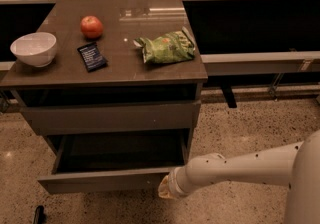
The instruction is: Close middle drawer
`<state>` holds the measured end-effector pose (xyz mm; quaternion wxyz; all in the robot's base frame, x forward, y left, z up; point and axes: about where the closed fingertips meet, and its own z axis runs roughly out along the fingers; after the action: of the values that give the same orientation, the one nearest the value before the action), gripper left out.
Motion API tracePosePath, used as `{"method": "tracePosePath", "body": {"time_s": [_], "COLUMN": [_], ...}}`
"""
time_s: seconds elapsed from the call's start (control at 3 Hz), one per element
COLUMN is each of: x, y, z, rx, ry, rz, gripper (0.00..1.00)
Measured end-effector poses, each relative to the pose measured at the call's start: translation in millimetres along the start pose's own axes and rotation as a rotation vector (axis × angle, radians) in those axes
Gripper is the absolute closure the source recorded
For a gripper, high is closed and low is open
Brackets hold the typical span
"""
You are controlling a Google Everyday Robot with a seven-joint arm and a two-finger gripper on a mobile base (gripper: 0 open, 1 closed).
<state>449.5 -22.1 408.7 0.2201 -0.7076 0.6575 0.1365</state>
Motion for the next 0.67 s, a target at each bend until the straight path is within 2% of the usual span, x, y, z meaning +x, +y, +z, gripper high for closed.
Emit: {"method": "tracePosePath", "body": {"time_s": [0.33,0.67], "x": [8.2,8.2], "y": [-52.7,-52.7], "z": [-2.9,-2.9], "rx": [0.08,0.08], "ry": [-0.01,-0.01], "rz": [-0.04,-0.04], "gripper": [1.0,1.0]}}
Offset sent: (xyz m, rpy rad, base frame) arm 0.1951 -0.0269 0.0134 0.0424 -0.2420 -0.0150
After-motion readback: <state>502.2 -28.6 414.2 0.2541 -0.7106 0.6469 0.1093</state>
